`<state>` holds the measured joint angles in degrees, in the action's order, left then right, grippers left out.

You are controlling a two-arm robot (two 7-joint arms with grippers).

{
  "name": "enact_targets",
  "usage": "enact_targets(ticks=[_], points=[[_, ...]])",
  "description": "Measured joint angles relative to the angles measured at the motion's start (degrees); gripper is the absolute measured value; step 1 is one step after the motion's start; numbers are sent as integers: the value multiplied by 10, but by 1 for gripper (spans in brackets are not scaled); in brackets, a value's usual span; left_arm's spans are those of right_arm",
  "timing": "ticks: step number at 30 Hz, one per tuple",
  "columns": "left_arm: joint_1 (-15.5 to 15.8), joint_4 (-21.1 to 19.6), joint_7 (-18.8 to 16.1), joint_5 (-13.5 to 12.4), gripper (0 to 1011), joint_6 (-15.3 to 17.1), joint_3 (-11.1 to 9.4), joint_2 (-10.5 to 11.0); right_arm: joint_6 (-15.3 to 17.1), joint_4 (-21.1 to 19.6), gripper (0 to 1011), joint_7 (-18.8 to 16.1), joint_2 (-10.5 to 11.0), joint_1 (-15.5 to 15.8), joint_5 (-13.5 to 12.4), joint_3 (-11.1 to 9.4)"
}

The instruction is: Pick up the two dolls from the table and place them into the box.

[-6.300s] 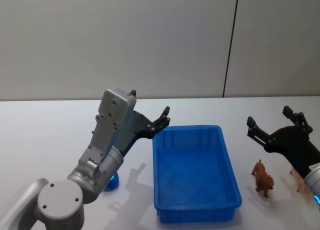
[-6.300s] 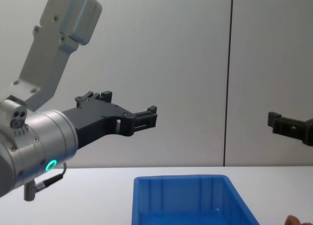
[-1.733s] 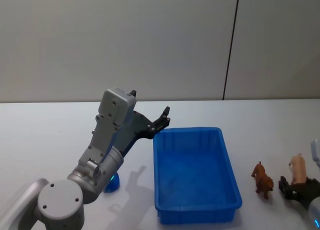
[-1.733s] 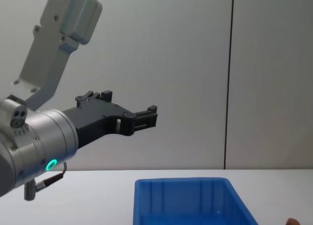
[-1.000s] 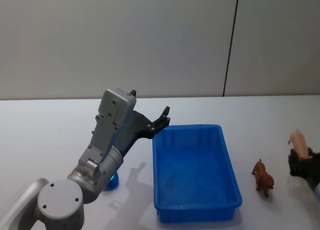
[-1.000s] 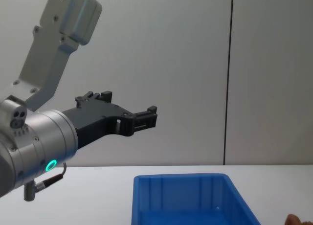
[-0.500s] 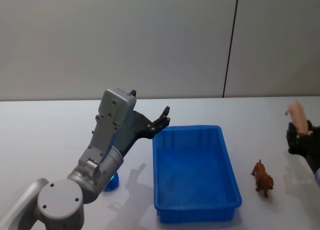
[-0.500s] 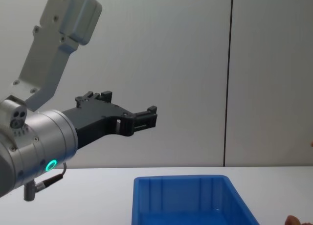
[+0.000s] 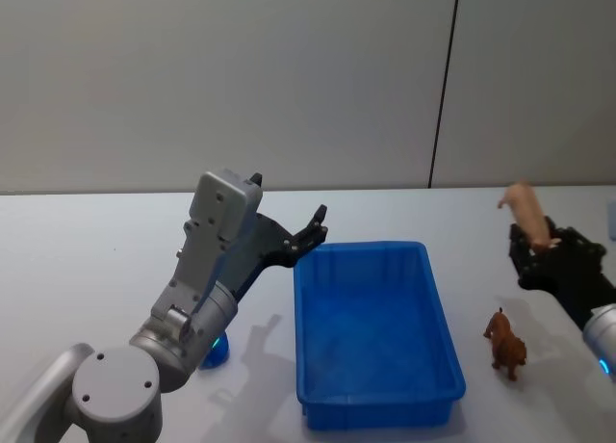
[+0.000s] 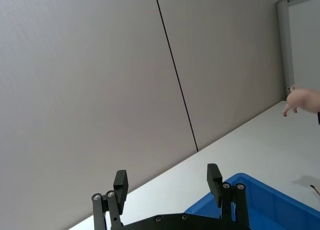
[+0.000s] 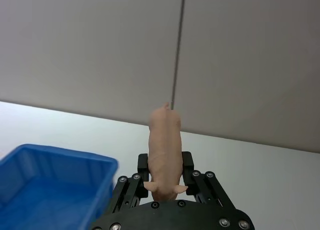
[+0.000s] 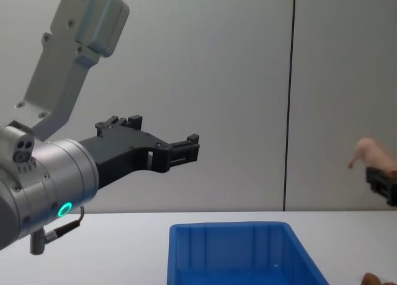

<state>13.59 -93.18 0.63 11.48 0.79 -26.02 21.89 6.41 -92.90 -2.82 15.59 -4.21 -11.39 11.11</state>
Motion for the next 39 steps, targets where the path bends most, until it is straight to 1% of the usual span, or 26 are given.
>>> enact_targets(ticks=[4, 5, 7, 8, 12, 15, 18, 24, 25, 27, 28, 29, 30, 31, 32, 33, 35, 36, 39], points=[[0, 0, 0, 0, 1001, 0, 0, 0, 7, -6, 371, -22, 0, 0, -3, 3], [0, 0, 0, 0, 1001, 0, 0, 0, 13, -9, 371, -39, 0, 0, -5, 5], [0, 0, 0, 0, 1001, 0, 0, 0, 18, -11, 371, -50, 0, 0, -7, 6], [0, 0, 0, 0, 1001, 0, 0, 0, 23, -13, 371, -63, 0, 0, -9, 8], [0, 0, 0, 0, 1001, 0, 0, 0, 32, -17, 371, -85, -1, -1, -11, 11], [0, 0, 0, 0, 1001, 0, 0, 0, 47, -19, 371, -118, -2, -4, -14, 16], [0, 0, 0, 0, 1001, 0, 0, 0, 55, -20, 371, -135, -2, -6, -15, 19], [0, 0, 0, 0, 1001, 0, 0, 0, 83, -18, 371, -192, -6, -15, -16, 30], [0, 0, 0, 0, 1001, 0, 0, 0, 83, -18, 371, -192, -6, -15, -16, 30], [0, 0, 0, 0, 1001, 0, 0, 0, 92, -15, 373, -210, -8, -18, -16, 33], [0, 0, 0, 0, 1001, 0, 0, 0, 99, -13, 409, -224, -9, -20, -16, 36], [0, 0, 0, 0, 1001, 0, 0, 0, 101, -12, 409, -228, -9, -22, -16, 37], [0, 0, 0, 0, 1001, 0, 0, 0, 105, -10, 455, -236, -10, -23, -15, 39], [0, 0, 0, 0, 1001, 0, 0, 0, 108, -10, 477, -242, -11, -24, -14, 40], [0, 0, 0, 0, 1001, 0, 0, 0, 114, -7, 537, -254, -12, -27, -13, 43], [0, 0, 0, 0, 1001, 0, 0, 0, 120, -3, 553, -268, -14, -31, -11, 47], [0, 0, 0, 0, 1001, 0, 0, 0, 126, -1, 597, -280, -15, -34, -10, 49], [0, 0, 0, 0, 1001, 0, 0, 0, 129, 2, 657, -286, -17, -36, -9, 51], [0, 0, 0, 0, 1001, 0, 0, 0, 140, 8, 737, -308, -20, -41, -6, 57]])
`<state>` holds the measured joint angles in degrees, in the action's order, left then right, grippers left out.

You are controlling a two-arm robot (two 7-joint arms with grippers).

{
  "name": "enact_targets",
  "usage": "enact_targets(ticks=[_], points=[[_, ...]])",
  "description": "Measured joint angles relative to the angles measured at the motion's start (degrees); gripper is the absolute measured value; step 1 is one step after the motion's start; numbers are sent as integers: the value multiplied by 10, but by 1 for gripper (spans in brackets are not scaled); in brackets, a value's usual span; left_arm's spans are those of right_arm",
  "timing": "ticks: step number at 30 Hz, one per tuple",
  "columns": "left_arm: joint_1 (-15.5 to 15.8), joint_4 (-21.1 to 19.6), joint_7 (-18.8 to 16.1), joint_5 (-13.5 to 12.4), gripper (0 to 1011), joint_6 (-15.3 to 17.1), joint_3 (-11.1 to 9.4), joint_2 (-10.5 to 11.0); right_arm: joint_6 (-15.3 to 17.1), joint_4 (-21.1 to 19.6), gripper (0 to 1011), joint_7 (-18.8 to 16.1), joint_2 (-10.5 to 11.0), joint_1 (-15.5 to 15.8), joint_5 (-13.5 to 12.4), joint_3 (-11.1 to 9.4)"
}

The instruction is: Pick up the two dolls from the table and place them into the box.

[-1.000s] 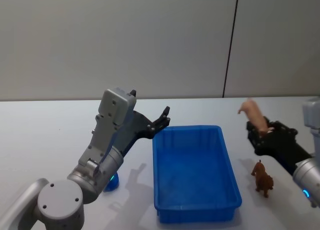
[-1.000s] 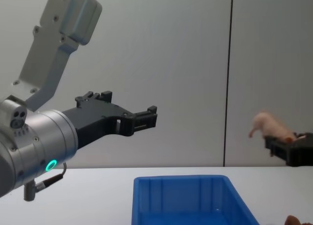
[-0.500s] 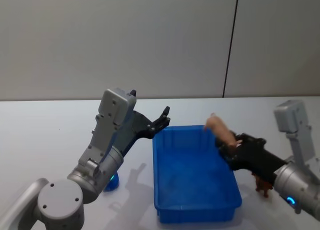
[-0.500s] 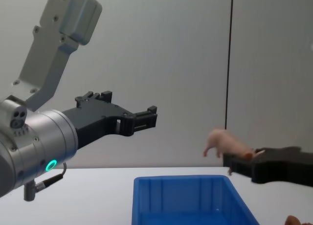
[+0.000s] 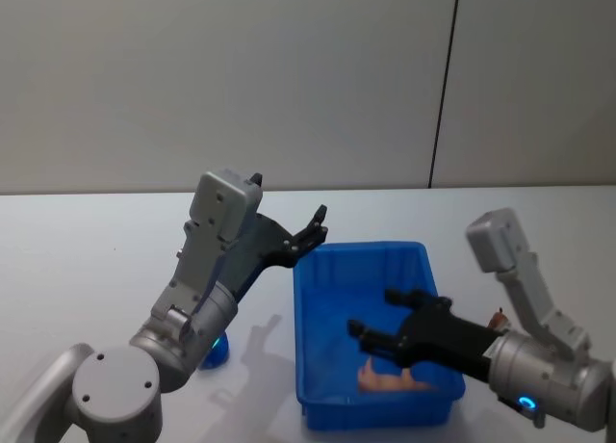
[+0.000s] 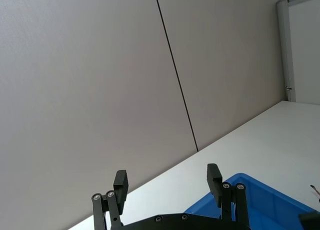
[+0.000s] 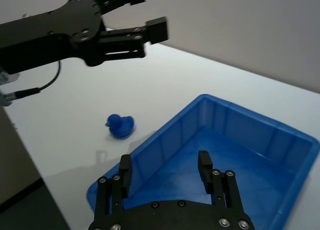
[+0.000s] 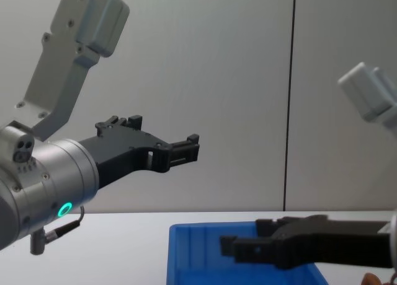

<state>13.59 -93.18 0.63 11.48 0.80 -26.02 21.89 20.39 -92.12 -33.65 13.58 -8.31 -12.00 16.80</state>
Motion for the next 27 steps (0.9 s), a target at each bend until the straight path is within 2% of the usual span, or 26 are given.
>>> enact_targets(ticks=[2, 9, 16, 27], points=[[0, 0, 0, 0, 1001, 0, 0, 0, 5, 3, 830, -9, -2, -3, 1, 3], [0, 0, 0, 0, 1001, 0, 0, 0, 18, 11, 992, -37, -5, -11, 5, 12], [0, 0, 0, 0, 1001, 0, 0, 0, 10, 7, 1001, -29, -2, -11, 0, 11], [0, 0, 0, 0, 1001, 0, 0, 0, -23, -14, 1001, 26, 13, 2, -14, -4]])
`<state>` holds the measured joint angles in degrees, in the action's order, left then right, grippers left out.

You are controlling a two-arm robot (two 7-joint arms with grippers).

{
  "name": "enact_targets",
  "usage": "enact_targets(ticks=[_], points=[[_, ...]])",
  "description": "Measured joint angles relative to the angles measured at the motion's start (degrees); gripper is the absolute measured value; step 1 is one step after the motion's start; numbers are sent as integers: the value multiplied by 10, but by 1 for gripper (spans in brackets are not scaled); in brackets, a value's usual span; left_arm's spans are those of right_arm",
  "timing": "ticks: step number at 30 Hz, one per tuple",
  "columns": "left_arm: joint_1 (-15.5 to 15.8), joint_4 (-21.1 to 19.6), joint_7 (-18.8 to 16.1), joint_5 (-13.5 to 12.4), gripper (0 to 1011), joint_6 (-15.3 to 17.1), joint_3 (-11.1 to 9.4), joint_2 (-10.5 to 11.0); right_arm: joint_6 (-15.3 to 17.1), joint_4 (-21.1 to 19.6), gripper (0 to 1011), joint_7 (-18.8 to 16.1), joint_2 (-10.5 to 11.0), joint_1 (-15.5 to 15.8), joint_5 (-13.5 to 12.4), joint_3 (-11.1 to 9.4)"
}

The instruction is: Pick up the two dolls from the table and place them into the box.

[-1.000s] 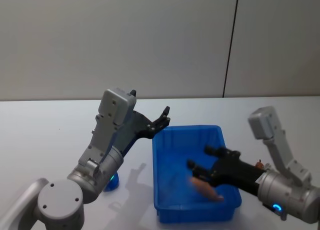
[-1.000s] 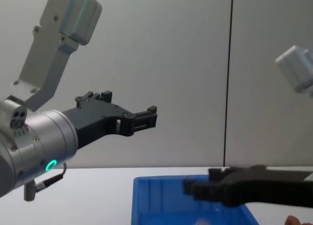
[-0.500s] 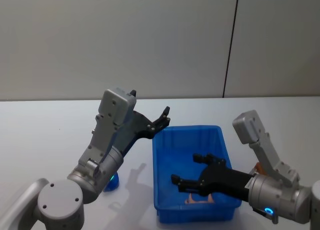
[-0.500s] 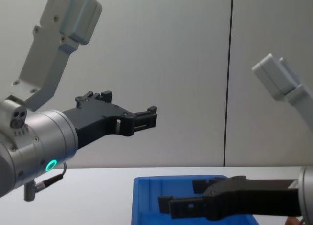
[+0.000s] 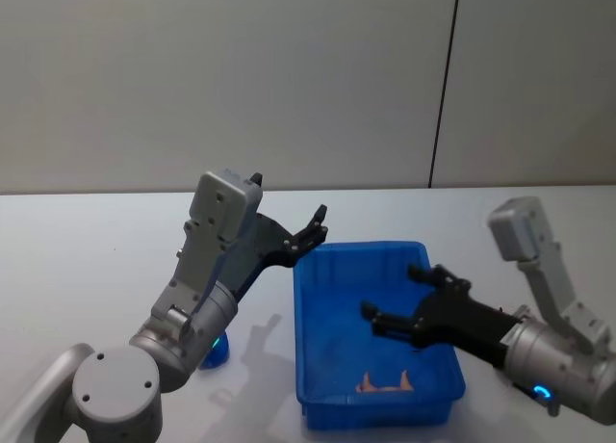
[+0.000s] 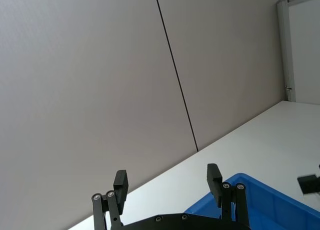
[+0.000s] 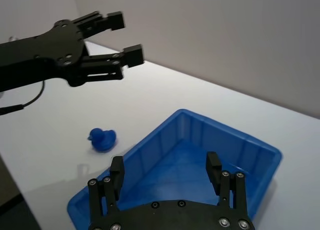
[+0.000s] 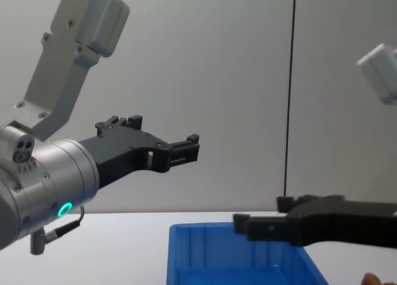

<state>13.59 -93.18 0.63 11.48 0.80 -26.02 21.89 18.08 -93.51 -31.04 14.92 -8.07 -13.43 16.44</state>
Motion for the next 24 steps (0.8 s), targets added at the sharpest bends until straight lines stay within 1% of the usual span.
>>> enact_targets(ticks=[1, 4, 5, 7, 9, 10, 11, 14, 15, 18, 20, 22, 23, 24], points=[[0, 0, 0, 0, 1001, 0, 0, 0, -5, -5, 1001, 11, 4, 3, -3, -3], [0, 0, 0, 0, 1001, 0, 0, 0, -10, -12, 1001, 26, 9, 9, -6, -7], [0, 0, 0, 0, 1001, 0, 0, 0, -14, -17, 1001, 38, 13, 14, -9, -10], [0, 0, 0, 0, 1001, 0, 0, 0, -17, -22, 1001, 48, 17, 18, -12, -13], [0, 0, 0, 0, 1001, 0, 0, 0, -20, -31, 1001, 67, 23, 26, -17, -18], [0, 0, 0, 0, 1001, 0, 0, 0, -21, -33, 1001, 71, 25, 29, -19, -20], [0, 0, 0, 0, 1001, 0, 0, 0, -22, -39, 1001, 84, 29, 35, -22, -23], [0, 0, 0, 0, 1001, 0, 0, 0, -24, -50, 1001, 103, 36, 45, -28, -28], [0, 0, 0, 0, 1001, 0, 0, 0, -25, -57, 1001, 115, 42, 53, -33, -32], [0, 0, 0, 0, 1001, 0, 0, 0, -25, -67, 1001, 135, 49, 63, -40, -38], [0, 0, 0, 0, 1001, 0, 0, 0, -24, -82, 1001, 160, 59, 81, -50, -46], [0, 0, 0, 0, 1001, 0, 0, 0, -23, -89, 1001, 173, 65, 90, -56, -51], [0, 0, 0, 0, 1001, 0, 0, 0, -21, -98, 1001, 189, 70, 100, -64, -55], [0, 0, 0, 0, 1001, 0, 0, 0, -21, -103, 1001, 195, 74, 107, -67, -58]])
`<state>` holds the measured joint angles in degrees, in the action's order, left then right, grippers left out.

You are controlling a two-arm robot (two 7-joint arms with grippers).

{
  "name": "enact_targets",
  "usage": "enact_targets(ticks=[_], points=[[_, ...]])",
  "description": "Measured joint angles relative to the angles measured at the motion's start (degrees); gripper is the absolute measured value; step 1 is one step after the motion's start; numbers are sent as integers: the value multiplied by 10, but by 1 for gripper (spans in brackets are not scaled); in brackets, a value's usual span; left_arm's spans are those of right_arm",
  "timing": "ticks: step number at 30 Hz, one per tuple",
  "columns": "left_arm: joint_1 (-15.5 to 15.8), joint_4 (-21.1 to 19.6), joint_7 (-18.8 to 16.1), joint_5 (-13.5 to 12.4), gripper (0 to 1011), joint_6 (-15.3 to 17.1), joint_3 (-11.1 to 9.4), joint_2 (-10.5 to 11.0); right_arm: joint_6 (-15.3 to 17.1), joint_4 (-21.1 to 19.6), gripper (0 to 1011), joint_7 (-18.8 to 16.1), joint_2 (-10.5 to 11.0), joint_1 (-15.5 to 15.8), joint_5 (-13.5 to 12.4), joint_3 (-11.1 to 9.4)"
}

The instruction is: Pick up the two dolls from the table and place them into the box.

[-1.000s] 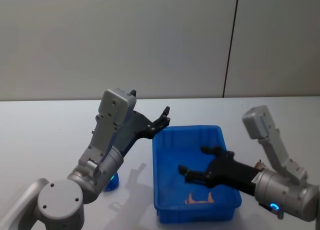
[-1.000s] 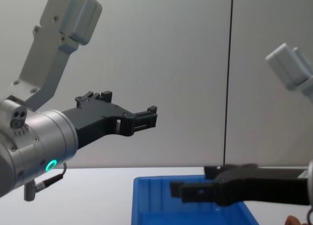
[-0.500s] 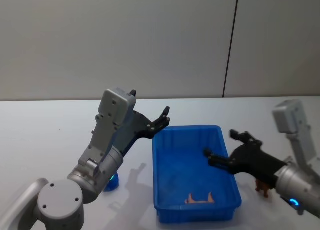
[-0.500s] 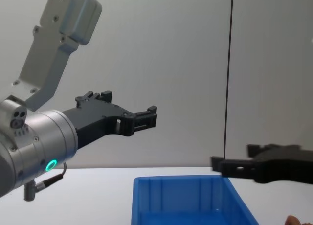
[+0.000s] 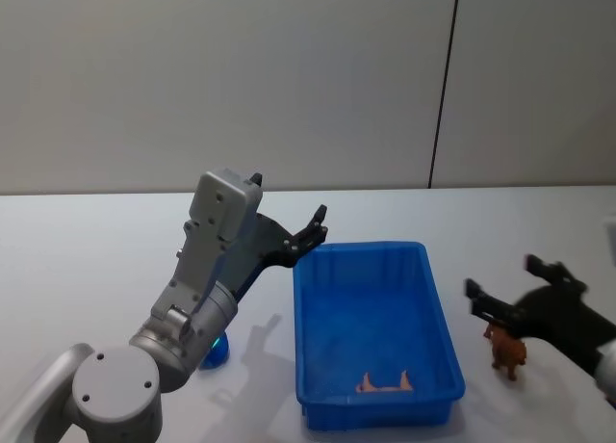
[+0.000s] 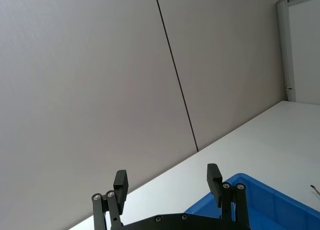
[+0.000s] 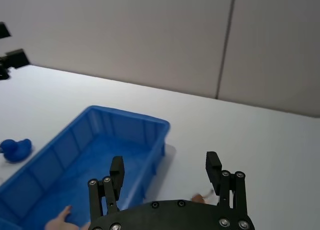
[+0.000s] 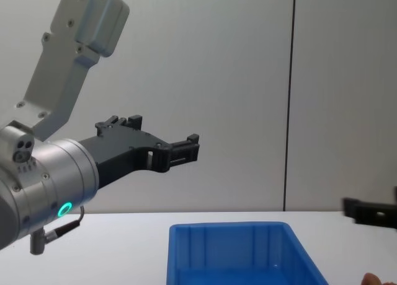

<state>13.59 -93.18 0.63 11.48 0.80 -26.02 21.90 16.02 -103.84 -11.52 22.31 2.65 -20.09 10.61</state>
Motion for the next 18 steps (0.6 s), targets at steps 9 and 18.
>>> enact_targets(ticks=[9, 18], points=[[0, 0, 0, 0, 1001, 0, 0, 0, 18, -58, 1001, 80, 38, 83, -46, -32], [0, 0, 0, 0, 1001, 0, 0, 0, 36, -89, 1001, 108, 65, 140, -75, -51]])
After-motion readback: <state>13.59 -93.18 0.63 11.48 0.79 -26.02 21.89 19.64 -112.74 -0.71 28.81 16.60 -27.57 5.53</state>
